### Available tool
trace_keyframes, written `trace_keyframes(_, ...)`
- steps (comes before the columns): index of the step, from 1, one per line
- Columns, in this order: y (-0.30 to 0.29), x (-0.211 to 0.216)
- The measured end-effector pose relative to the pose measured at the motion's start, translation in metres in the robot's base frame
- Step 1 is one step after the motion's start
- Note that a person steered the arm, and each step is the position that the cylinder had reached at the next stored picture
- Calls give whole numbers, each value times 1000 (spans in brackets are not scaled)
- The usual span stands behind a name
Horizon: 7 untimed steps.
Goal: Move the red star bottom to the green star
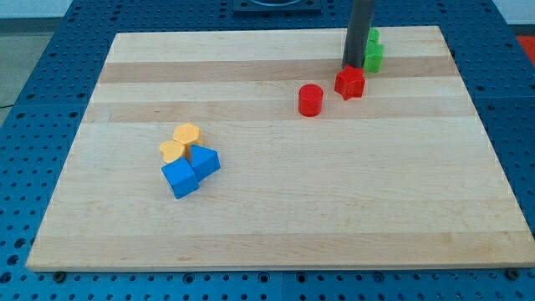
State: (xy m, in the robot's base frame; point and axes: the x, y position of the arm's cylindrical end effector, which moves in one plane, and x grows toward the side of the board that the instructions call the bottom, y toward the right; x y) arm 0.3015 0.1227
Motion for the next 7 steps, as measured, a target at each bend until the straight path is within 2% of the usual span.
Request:
trace_keyframes(2,48,26)
trace_keyframes(3,43,64)
trace_keyframes(4,4,86)
trace_keyframes(6,-48,78)
trace_keyframes(7,-38,59)
